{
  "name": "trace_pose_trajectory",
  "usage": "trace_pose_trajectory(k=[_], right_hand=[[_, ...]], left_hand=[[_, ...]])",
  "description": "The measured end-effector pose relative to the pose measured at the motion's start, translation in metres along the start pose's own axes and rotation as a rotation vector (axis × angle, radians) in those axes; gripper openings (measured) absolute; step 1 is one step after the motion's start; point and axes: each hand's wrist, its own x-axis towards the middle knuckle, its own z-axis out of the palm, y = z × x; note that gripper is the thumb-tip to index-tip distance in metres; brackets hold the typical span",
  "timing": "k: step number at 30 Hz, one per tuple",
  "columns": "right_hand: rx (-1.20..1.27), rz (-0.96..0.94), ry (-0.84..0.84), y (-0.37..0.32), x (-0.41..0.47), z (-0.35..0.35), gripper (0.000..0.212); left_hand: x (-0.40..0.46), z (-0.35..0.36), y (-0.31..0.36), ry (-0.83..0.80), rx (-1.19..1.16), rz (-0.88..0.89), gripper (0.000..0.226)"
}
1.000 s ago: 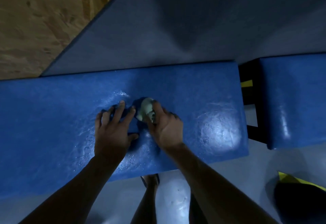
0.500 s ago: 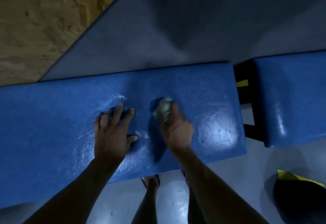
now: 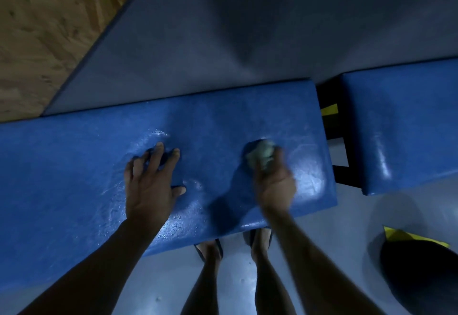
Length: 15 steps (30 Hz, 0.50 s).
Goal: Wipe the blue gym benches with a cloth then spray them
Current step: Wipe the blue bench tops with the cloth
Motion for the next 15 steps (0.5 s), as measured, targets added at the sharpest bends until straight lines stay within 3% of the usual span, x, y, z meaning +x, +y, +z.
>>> trace_pose_trajectory(k=[4, 6, 8, 11, 15], right_hand=[[-0.041, -0.594, -0.234, -0.029, -0.054, 0.006, 0.046], [-0.1, -0.756, -0.214, -0.005, -0.027, -0.005, 0.048], [-0.17, -0.645, -0.123, 0.034, 0.01, -0.019, 0.049], [-0.178, -0.198, -0.024, 0.072, 0.058, -0.048, 0.04], [-0.049, 0.122, 0.05, 0.053, 0.043, -0.035, 0.037]], left_hand=[[0.002, 0.0, -0.001, 0.0, 0.023, 0.005, 0.09], [0.001, 0.002, -0.001, 0.014, 0.021, 0.003, 0.091], [0.001, 0.003, -0.001, 0.024, 0.026, 0.003, 0.09], [0.0, 0.003, 0.0, 0.026, 0.029, 0.0, 0.089], [0.0, 0.004, 0.002, 0.034, 0.058, -0.008, 0.089]])
